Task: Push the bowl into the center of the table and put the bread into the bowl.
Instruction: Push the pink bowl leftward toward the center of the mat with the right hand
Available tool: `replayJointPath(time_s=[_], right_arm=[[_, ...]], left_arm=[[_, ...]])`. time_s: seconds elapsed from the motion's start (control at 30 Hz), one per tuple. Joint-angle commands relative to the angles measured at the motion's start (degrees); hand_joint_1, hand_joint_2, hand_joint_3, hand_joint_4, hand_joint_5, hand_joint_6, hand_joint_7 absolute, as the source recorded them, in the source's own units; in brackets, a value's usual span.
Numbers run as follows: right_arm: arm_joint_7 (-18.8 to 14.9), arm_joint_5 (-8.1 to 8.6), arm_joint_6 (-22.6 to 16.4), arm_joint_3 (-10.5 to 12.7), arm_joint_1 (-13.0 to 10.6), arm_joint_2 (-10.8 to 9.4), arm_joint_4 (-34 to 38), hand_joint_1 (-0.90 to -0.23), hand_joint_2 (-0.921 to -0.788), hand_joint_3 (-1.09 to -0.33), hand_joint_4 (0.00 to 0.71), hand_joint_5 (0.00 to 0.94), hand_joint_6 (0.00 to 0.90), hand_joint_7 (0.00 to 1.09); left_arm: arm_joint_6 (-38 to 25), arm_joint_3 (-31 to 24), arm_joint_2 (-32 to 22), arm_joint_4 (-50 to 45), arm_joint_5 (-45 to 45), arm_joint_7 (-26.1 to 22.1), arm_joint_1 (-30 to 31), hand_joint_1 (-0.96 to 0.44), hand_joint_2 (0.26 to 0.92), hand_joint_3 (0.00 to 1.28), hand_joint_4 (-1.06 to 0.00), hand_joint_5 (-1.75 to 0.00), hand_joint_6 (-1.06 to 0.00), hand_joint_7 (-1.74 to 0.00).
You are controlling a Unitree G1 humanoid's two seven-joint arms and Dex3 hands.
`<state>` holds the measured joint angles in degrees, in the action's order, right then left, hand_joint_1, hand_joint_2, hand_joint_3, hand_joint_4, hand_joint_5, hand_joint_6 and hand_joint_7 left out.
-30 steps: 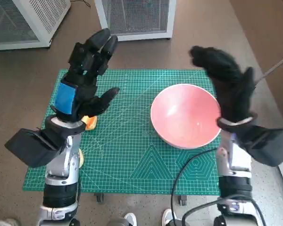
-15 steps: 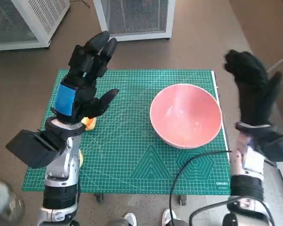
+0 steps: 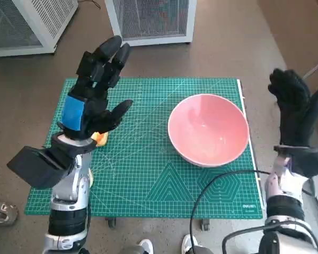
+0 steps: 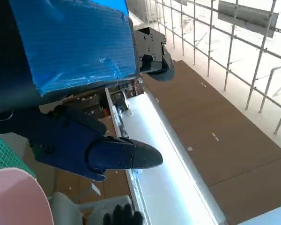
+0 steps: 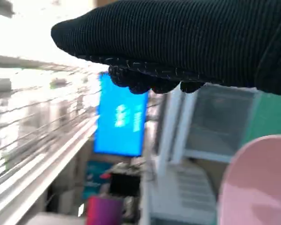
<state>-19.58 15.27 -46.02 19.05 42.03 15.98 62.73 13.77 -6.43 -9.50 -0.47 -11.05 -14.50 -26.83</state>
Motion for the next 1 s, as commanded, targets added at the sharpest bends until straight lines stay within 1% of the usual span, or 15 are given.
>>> replayJointPath(time_s=[0.03,0.2,0.27,0.47,0.57,0.63,0.73,0.93,1.0], right_arm=[[3.02,-1.99,1.52,0.02,-0.56,0.21,5.4,-0.587,-0.921,-0.712,0.201,0.0,0.285,0.03],[7.11,-4.53,3.61,-1.05,-0.56,-0.81,8.67,-0.574,-0.921,-0.733,0.208,0.003,0.286,0.03],[8.05,-5.12,4.28,-1.26,-0.54,-1.17,9.35,-0.572,-0.921,-0.739,0.209,0.003,0.286,0.03],[10.49,-6.6,7.79,-1.94,-0.32,-3.22,11.04,-0.555,-0.921,-0.754,0.209,0.002,0.291,0.03],[10.88,-6.67,10.36,-1.85,0.05,-4.71,11.59,-0.56,-0.921,-0.758,0.206,0.001,0.291,0.03],[10.99,-6.68,11.22,-1.67,0.17,-5.26,11.61,-0.56,-0.921,-0.76,0.206,0.001,0.295,0.03],[10.87,-6.48,13.06,-1.45,0.57,-6.61,11.78,-0.563,-0.921,-0.756,0.205,0.001,0.306,0.04],[11.42,-7.4,15.21,-2.14,1.35,-8.61,11.88,-0.582,-0.921,-0.748,0.211,0.003,0.326,0.04],[11.34,-7.47,15.97,-2.26,1.73,-9.22,11.96,-0.584,-0.921,-0.749,0.214,0.004,0.328,0.04]], left_arm=[[0.09,-0.07,-0.15,-0.54,-0.13,0.06,0.15,-0.51,0.921,0.33,-0.28,0.0,-0.08,-0.58],[-0.21,-0.15,-0.42,-0.72,-0.2,-0.1,0.27,-0.51,0.921,0.33,-0.28,0.0,-0.07,-0.58],[-0.24,-0.2,-0.5,-0.74,-0.3,-0.19,0.34,-0.51,0.921,0.33,-0.28,0.0,-0.07,-0.58],[-0.33,-0.38,-0.71,-1.09,-0.56,-0.36,0.79,-0.5,0.921,0.33,-0.28,0.0,-0.07,-0.58],[-0.44,-0.59,-0.93,-1.39,-0.85,-0.53,1.15,-0.5,0.921,0.33,-0.28,0.0,-0.07,-0.57],[-0.51,-0.68,-1.0,-1.51,-0.94,-0.56,1.27,-0.49,0.921,0.33,-0.28,0.0,-0.07,-0.57],[-0.59,-1.05,-1.21,-1.89,-1.34,-0.76,1.76,-0.49,0.921,0.33,-0.28,0.0,-0.07,-0.56],[-0.85,-1.47,-1.46,-3.0,-1.79,-0.77,2.82,-0.51,0.921,0.32,-0.28,0.0,-0.08,-0.56],[-0.87,-1.63,-1.53,-3.26,-1.9,-0.71,3.13,-0.51,0.921,0.32,-0.28,0.0,-0.08,-0.55]])
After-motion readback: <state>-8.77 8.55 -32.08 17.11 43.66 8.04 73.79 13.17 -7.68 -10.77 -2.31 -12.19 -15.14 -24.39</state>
